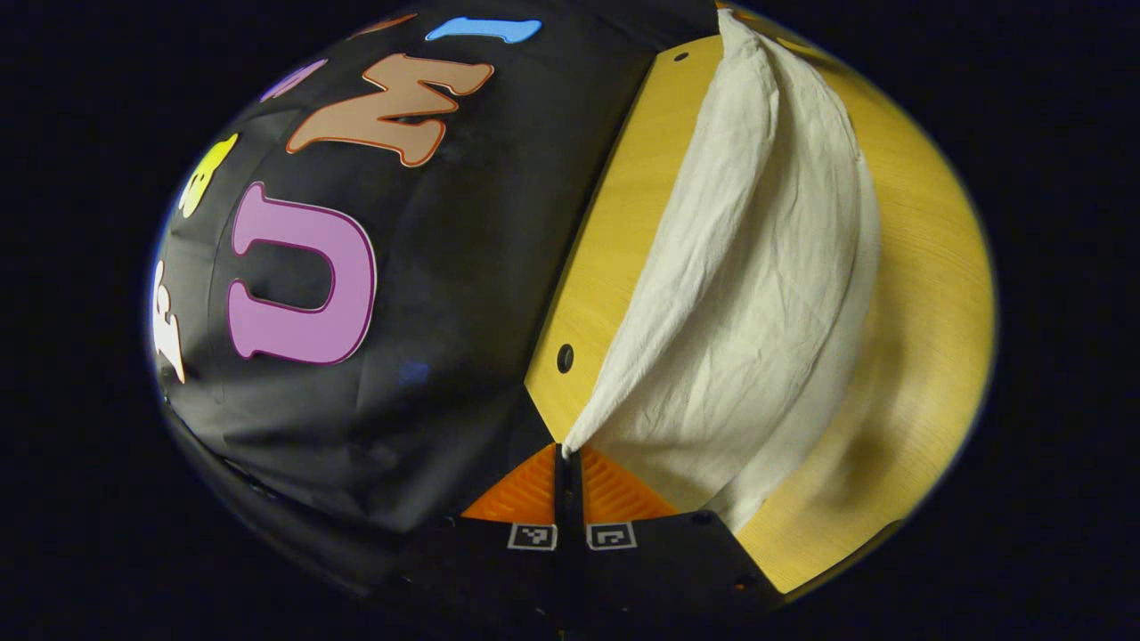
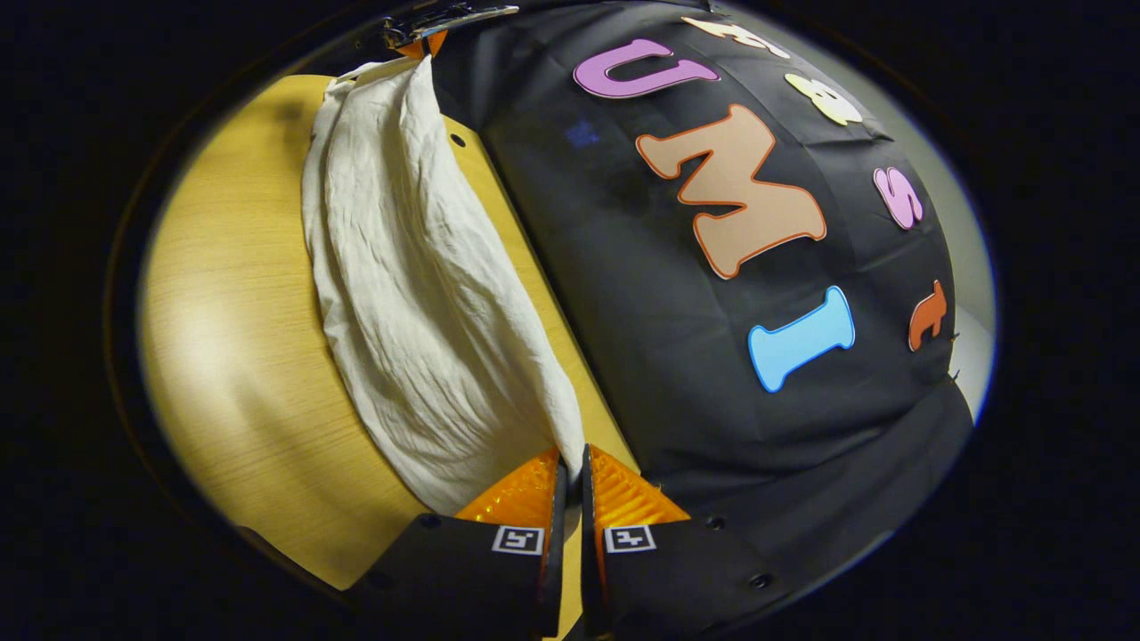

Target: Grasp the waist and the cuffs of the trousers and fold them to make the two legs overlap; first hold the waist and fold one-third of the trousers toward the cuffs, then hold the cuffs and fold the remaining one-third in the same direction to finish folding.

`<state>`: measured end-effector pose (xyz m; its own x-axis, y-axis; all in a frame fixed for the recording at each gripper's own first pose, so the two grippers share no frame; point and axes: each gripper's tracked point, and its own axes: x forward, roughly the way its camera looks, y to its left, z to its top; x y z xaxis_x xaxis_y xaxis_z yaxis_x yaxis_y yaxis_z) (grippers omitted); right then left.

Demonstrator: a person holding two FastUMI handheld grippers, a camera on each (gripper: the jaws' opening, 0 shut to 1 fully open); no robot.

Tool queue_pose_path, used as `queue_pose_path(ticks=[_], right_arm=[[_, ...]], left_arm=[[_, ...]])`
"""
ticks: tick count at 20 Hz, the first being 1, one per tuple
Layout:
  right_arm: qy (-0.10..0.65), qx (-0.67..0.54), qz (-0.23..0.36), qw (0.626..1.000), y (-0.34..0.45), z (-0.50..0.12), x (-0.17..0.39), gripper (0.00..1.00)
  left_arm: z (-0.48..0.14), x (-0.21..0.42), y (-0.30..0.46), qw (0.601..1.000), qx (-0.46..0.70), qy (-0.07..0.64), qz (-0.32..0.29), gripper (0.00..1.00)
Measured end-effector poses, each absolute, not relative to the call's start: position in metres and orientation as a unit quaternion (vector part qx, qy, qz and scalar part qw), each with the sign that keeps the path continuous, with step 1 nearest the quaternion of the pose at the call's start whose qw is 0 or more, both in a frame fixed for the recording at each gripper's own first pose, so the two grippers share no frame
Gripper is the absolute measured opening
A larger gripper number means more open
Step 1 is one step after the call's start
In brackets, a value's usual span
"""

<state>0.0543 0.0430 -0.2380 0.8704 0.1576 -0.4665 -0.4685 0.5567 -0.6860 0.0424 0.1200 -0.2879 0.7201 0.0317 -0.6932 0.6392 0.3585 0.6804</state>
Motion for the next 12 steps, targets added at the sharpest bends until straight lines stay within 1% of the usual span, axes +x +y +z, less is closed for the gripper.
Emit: queue_pose_path(ticks=[3,4,5,8,11,12], right_arm=[[0.181,-0.434,0.167,0.867,0.047,-0.239,0.08,0.11],[0.18,-0.435,0.164,0.867,0.05,-0.239,0.088,0.08],[0.18,-0.436,0.163,0.866,0.052,-0.241,0.097,0.11],[0.201,-0.423,0.167,0.867,0.058,-0.263,0.115,0.11],[0.226,-0.421,0.175,0.861,0.065,-0.289,0.13,0.11],[0.237,-0.418,0.176,0.859,0.067,-0.298,0.133,0.14]], left_arm=[[-0.295,0.073,0.117,0.766,0.527,0.305,-0.204,0.0],[-0.3,0.079,0.116,0.766,0.527,0.305,-0.207,0.0],[-0.306,0.085,0.114,0.765,0.527,0.305,-0.21,0.0],[-0.329,0.095,0.111,0.757,0.526,0.316,-0.224,0.0],[-0.35,0.099,0.11,0.748,0.524,0.33,-0.24,0.0],[-0.356,0.102,0.108,0.747,0.522,0.332,-0.243,0.0]])
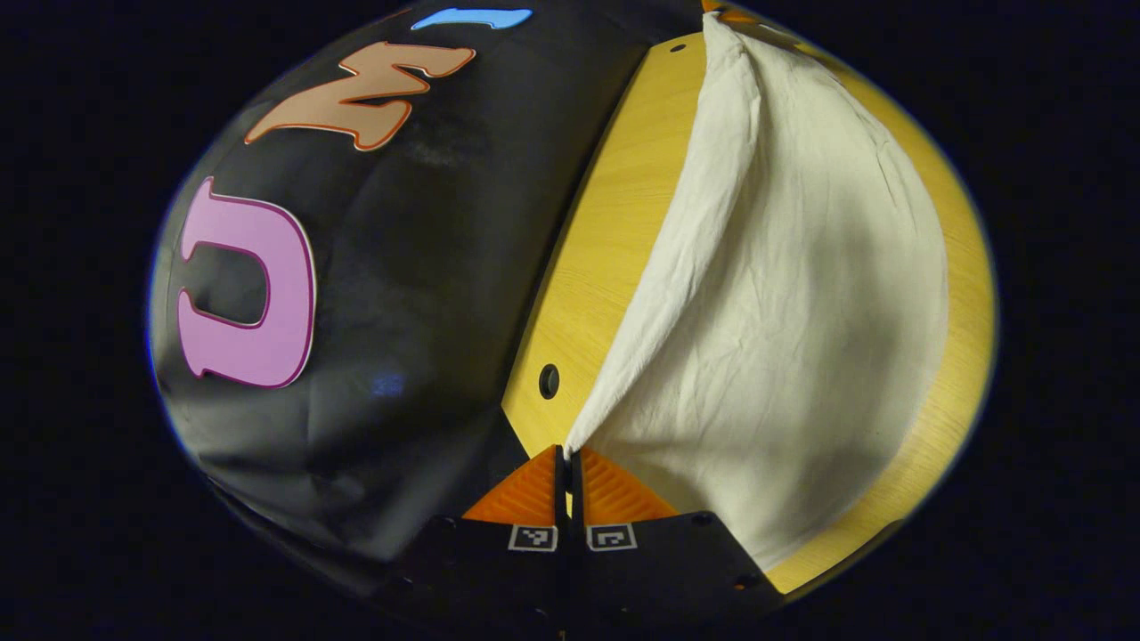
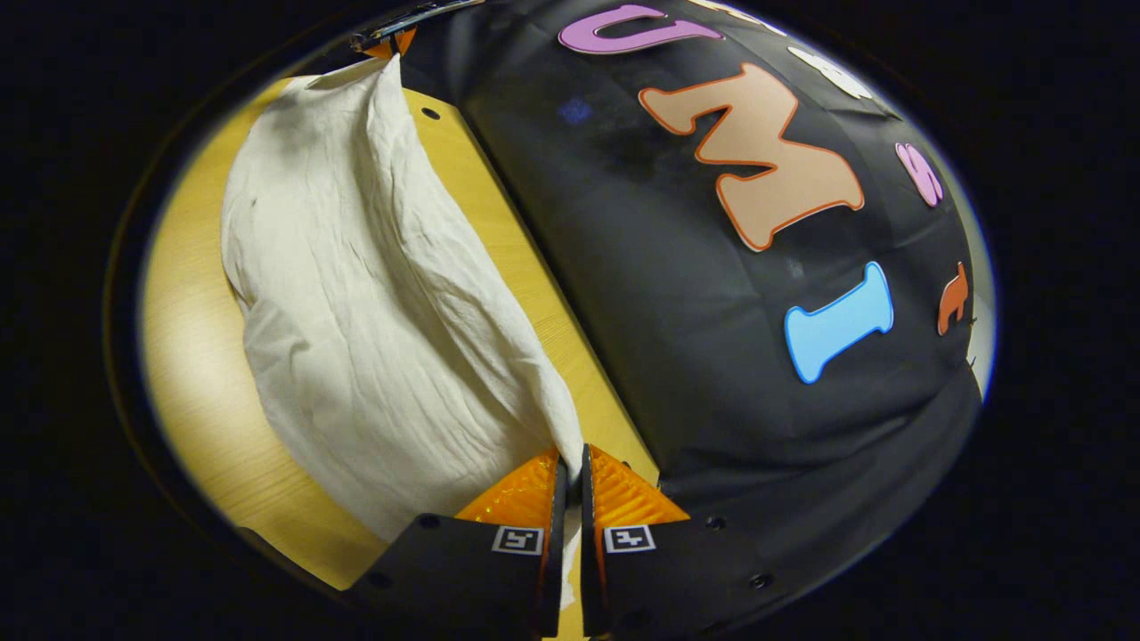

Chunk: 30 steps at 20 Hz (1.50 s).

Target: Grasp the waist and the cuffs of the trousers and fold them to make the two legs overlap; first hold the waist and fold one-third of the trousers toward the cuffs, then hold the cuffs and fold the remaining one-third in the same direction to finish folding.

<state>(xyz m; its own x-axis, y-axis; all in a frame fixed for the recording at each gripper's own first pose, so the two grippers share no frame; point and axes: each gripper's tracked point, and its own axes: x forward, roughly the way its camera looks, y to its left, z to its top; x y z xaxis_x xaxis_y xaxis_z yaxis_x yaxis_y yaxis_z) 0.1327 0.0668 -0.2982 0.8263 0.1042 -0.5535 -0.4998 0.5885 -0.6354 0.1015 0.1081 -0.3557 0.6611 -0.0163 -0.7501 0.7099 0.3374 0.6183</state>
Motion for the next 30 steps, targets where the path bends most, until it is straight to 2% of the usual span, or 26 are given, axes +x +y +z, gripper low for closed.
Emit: queue_pose_path(ticks=[1,4,6,7,8,9,10,11,14,15,16,22,23,26,30], right_arm=[[0.246,-0.417,0.177,0.857,0.067,-0.306,0.135,0.11],[0.273,-0.413,0.175,0.851,0.073,-0.338,0.15,0.11],[0.289,-0.407,0.162,0.851,0.074,-0.346,0.151,0.15],[0.292,-0.401,0.151,0.855,0.072,-0.347,0.155,0.2],[0.293,-0.395,0.14,0.859,0.071,-0.346,0.158,0.51],[0.287,-0.39,0.132,0.865,0.07,-0.34,0.161,0.6],[0.275,-0.378,0.123,0.876,0.068,-0.331,0.165,1.0],[0.271,-0.37,0.118,0.881,0.065,-0.328,0.163,0.98],[0.269,-0.334,0.1,0.898,0.052,-0.315,0.152,0.98],[0.272,-0.316,0.093,0.904,0.047,-0.312,0.147,0.98],[0.274,-0.294,0.084,0.912,0.04,-0.308,0.141,1.0],[0.292,-0.163,0.028,0.942,-0.01,-0.294,0.109,0.98],[0.298,-0.139,0.021,0.944,-0.018,-0.296,0.105,1.0],[0.321,-0.06,0.004,0.945,-0.04,-0.31,0.087,0.98],[0.349,0.03,0.006,0.936,-0.052,-0.338,0.069,0.98]], left_arm=[[-0.363,0.104,0.107,0.745,0.522,0.336,-0.244,0.0],[-0.385,0.117,0.102,0.741,0.531,0.335,-0.24,0.0],[-0.398,0.121,0.102,0.746,0.527,0.335,-0.232,0.0],[-0.406,0.12,0.097,0.749,0.516,0.344,-0.234,0.0],[-0.413,0.117,0.096,0.754,0.503,0.351,-0.233,0.33],[-0.421,0.111,0.099,0.76,0.488,0.36,-0.233,0.67],[-0.416,0.108,0.098,0.772,0.475,0.36,-0.22,1.0],[-0.411,0.109,0.097,0.786,0.464,0.355,-0.203,0.95],[-0.389,0.106,0.088,0.819,0.429,0.342,-0.165,0.95],[-0.382,0.102,0.081,0.831,0.412,0.339,-0.156,1.0],[-0.375,0.099,0.072,0.844,0.392,0.335,-0.149,0.95],[-0.32,0.084,0.009,0.913,0.252,0.295,-0.128,0.95],[-0.312,0.083,0.004,0.921,0.231,0.287,-0.126,0.95],[-0.278,0.08,-0.021,0.94,0.168,0.274,-0.119,0.95],[-0.241,0.065,-0.04,0.95,0.155,0.254,-0.099,0.96]])
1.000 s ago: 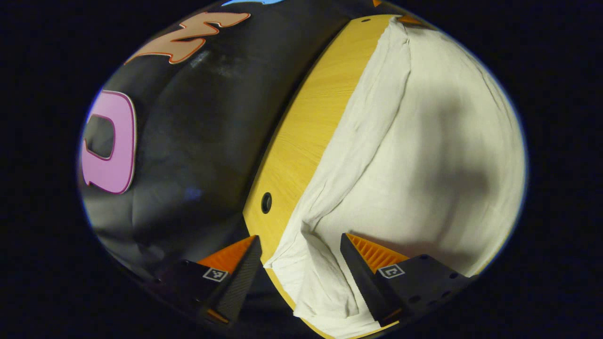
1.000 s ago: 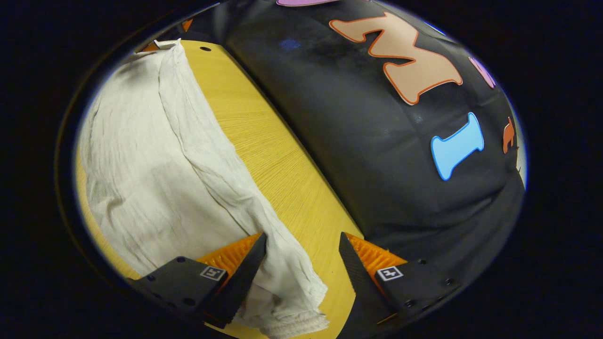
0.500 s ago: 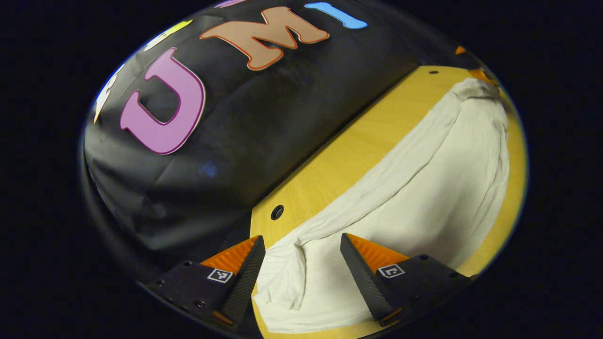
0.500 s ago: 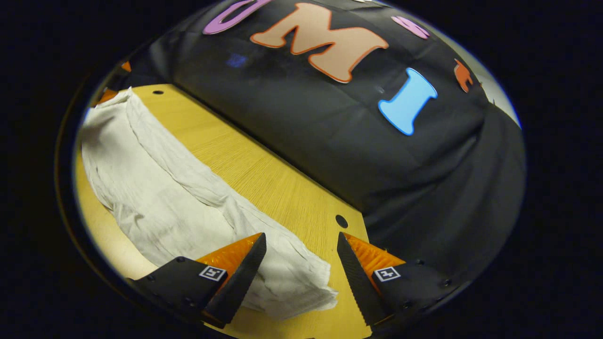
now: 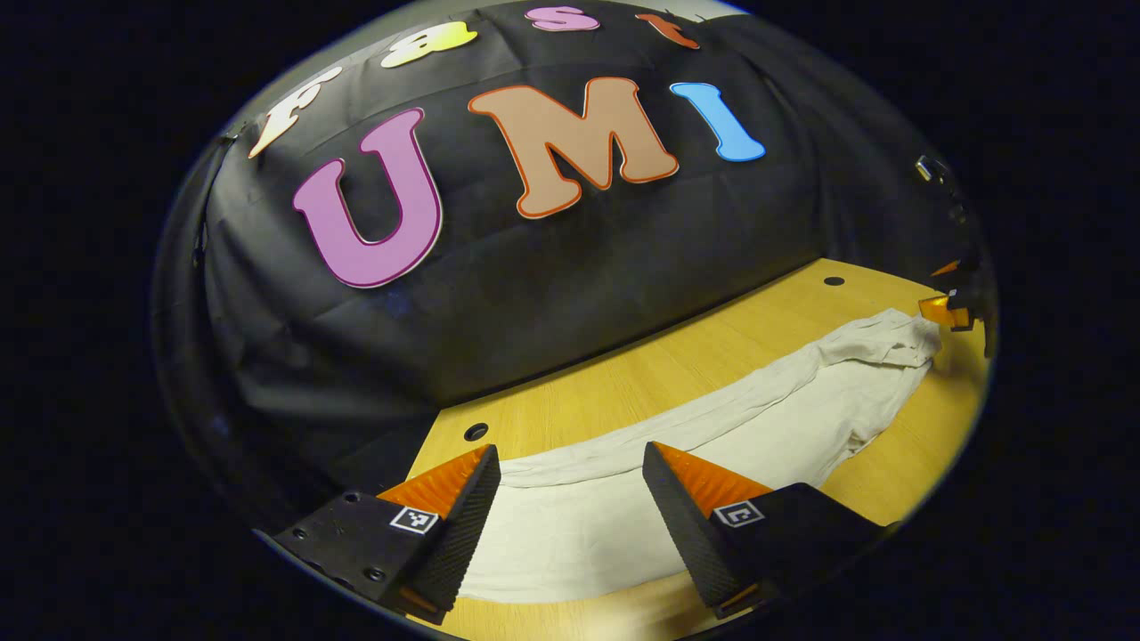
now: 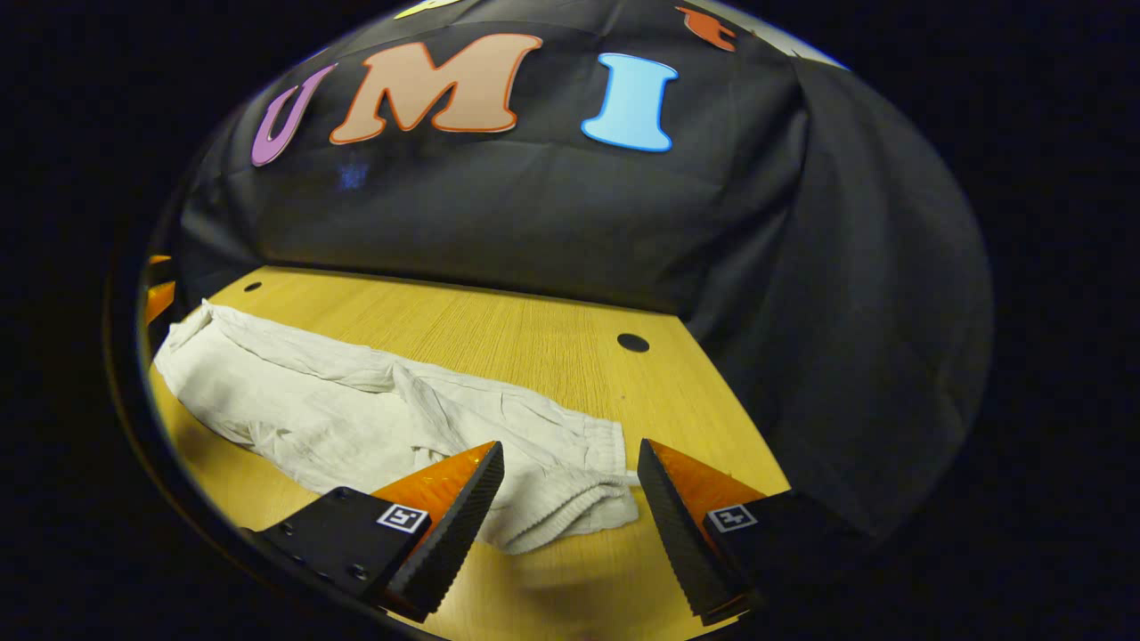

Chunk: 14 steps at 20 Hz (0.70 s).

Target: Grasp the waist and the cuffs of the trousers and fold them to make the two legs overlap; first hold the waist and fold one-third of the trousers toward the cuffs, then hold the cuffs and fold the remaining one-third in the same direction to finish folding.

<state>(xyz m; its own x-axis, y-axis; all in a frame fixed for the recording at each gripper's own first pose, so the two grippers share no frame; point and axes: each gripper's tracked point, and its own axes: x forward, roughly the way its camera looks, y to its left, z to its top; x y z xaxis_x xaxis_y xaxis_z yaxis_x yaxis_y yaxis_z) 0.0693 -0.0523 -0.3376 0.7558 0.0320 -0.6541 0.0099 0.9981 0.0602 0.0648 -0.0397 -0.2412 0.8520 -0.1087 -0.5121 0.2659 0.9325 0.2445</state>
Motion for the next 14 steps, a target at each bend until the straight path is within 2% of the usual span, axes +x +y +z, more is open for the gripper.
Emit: queue_pose_path(ticks=[8,10,11,12,14], right_arm=[[0.418,0.165,-0.013,0.893,-0.07,-0.392,0.052,1.0],[0.436,0.185,-0.017,0.88,-0.069,-0.402,0.05,0.98],[0.44,0.195,-0.018,0.876,-0.069,-0.405,0.05,0.93],[0.442,0.203,-0.019,0.873,-0.07,-0.408,0.05,0.97],[0.442,0.224,-0.022,0.868,-0.068,-0.407,0.051,0.97]], left_arm=[[-0.2,0.031,-0.068,0.954,0.164,0.236,-0.085,0.96],[-0.2,0.028,-0.064,0.953,0.167,0.241,-0.081,0.95],[-0.2,0.028,-0.062,0.952,0.17,0.242,-0.078,0.95],[-0.198,0.026,-0.06,0.952,0.173,0.242,-0.074,0.96],[-0.197,0.025,-0.058,0.952,0.175,0.243,-0.072,0.96]])
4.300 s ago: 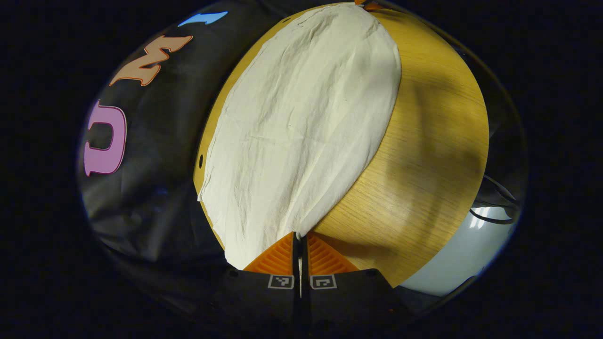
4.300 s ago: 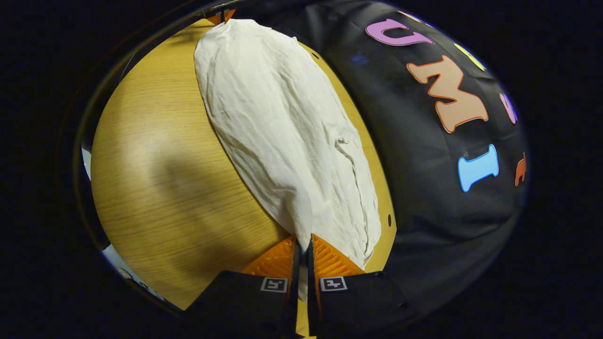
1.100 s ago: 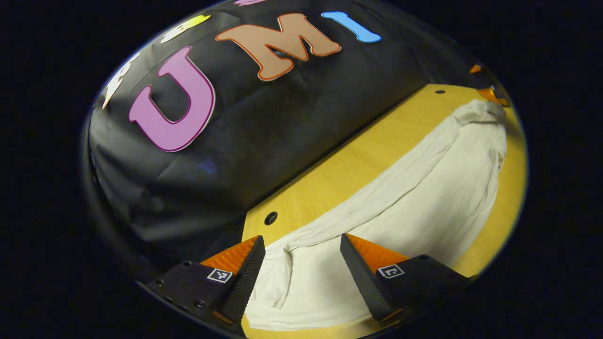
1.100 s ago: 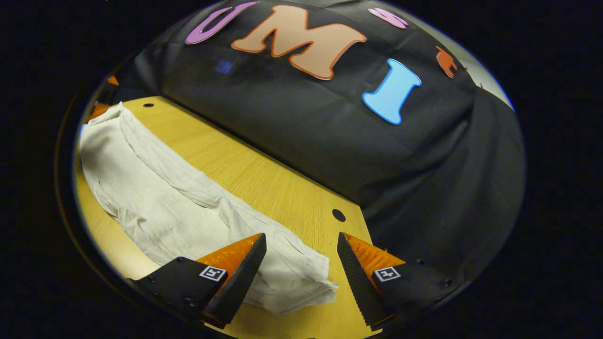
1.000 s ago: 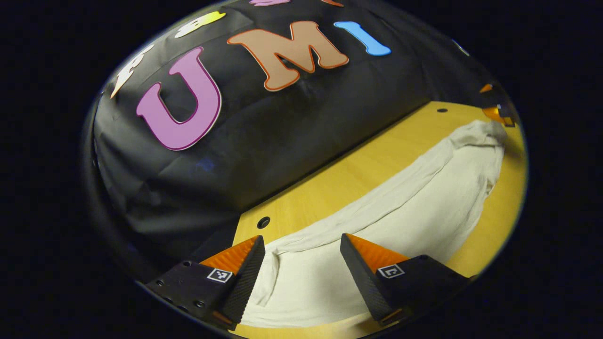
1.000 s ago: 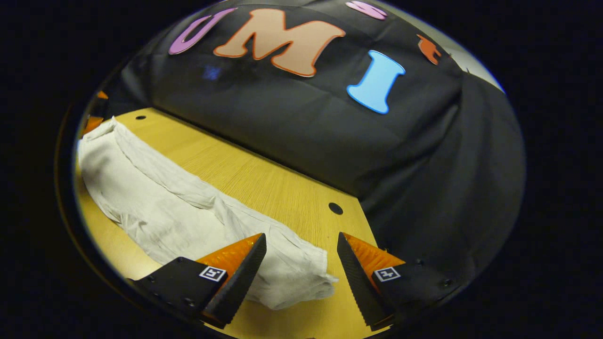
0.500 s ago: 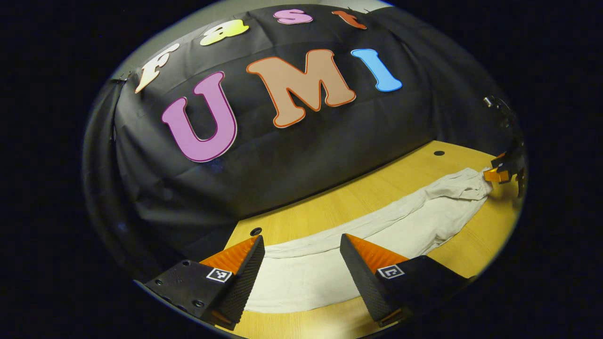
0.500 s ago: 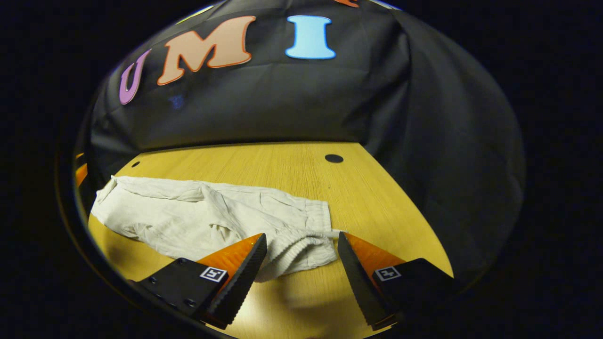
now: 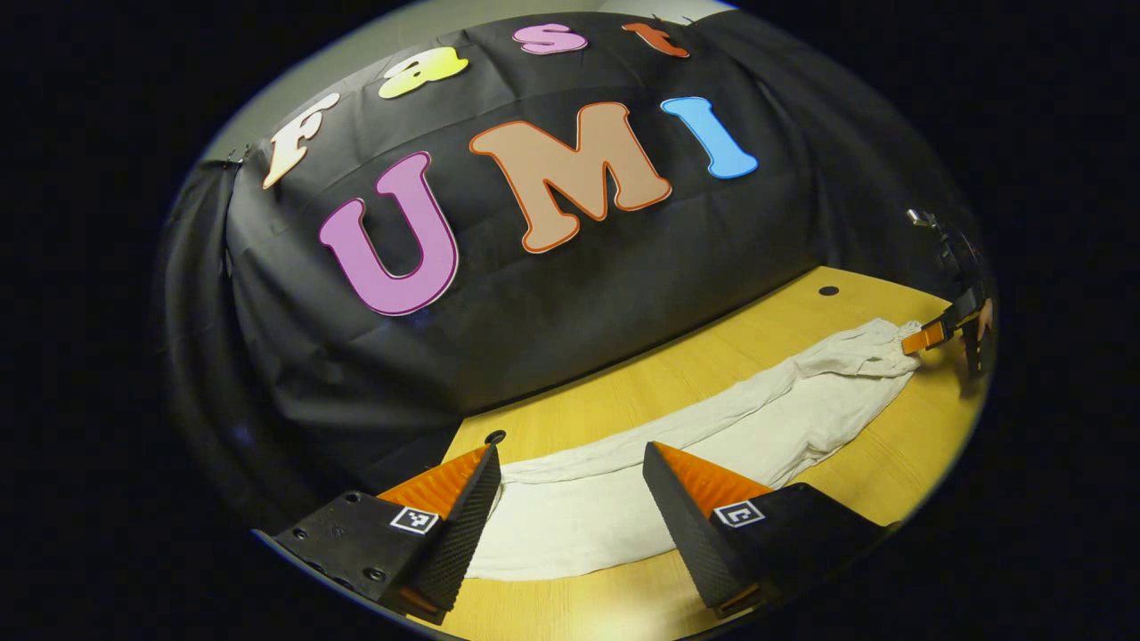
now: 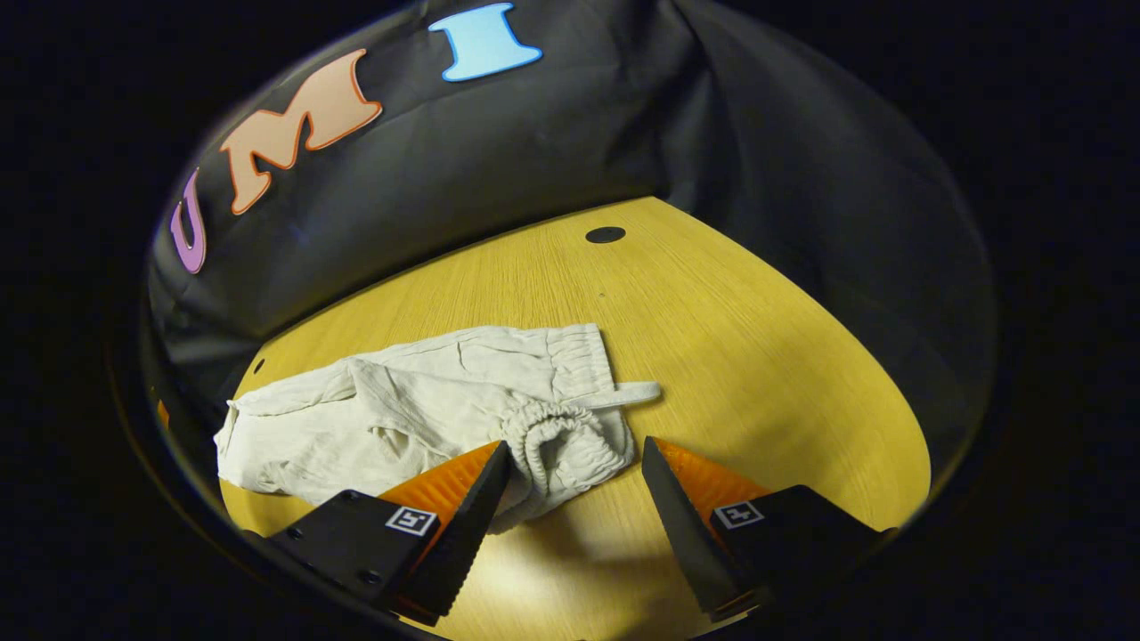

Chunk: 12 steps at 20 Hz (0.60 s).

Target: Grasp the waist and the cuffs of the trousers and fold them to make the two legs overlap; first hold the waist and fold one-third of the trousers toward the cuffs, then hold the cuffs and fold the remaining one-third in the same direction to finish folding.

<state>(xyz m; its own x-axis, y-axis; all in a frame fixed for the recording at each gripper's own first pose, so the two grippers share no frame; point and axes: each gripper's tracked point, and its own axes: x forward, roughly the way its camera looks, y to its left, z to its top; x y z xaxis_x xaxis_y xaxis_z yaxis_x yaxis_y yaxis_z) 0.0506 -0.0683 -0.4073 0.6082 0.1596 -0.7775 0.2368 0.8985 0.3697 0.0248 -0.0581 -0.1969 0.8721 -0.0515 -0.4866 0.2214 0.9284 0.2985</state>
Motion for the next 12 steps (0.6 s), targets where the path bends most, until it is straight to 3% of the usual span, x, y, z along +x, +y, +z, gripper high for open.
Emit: queue_pose_path(ticks=[1,4,8,9,10,12], right_arm=[[0.441,0.232,-0.023,0.866,-0.067,-0.409,0.052,0.96],[0.444,0.258,-0.017,0.858,-0.064,-0.411,0.053,0.77],[0.446,0.288,-0.01,0.847,-0.063,-0.408,0.058,0.3],[0.444,0.286,-0.013,0.849,-0.064,-0.408,0.059,0.3],[0.446,0.271,-0.015,0.853,-0.069,-0.409,0.061,0.21],[0.444,0.252,-0.028,0.859,-0.079,-0.399,0.06,0.21]], left_arm=[[-0.195,0.025,-0.058,0.952,0.176,0.242,-0.071,0.95],[-0.195,0.024,-0.061,0.952,0.173,0.244,-0.07,0.96],[-0.196,0.022,-0.065,0.951,0.16,0.255,-0.07,0.95],[-0.196,0.022,-0.066,0.952,0.157,0.253,-0.072,0.96],[-0.195,0.024,-0.069,0.953,0.155,0.251,-0.074,0.96],[-0.196,0.025,-0.075,0.952,0.148,0.251,-0.088,0.95]])
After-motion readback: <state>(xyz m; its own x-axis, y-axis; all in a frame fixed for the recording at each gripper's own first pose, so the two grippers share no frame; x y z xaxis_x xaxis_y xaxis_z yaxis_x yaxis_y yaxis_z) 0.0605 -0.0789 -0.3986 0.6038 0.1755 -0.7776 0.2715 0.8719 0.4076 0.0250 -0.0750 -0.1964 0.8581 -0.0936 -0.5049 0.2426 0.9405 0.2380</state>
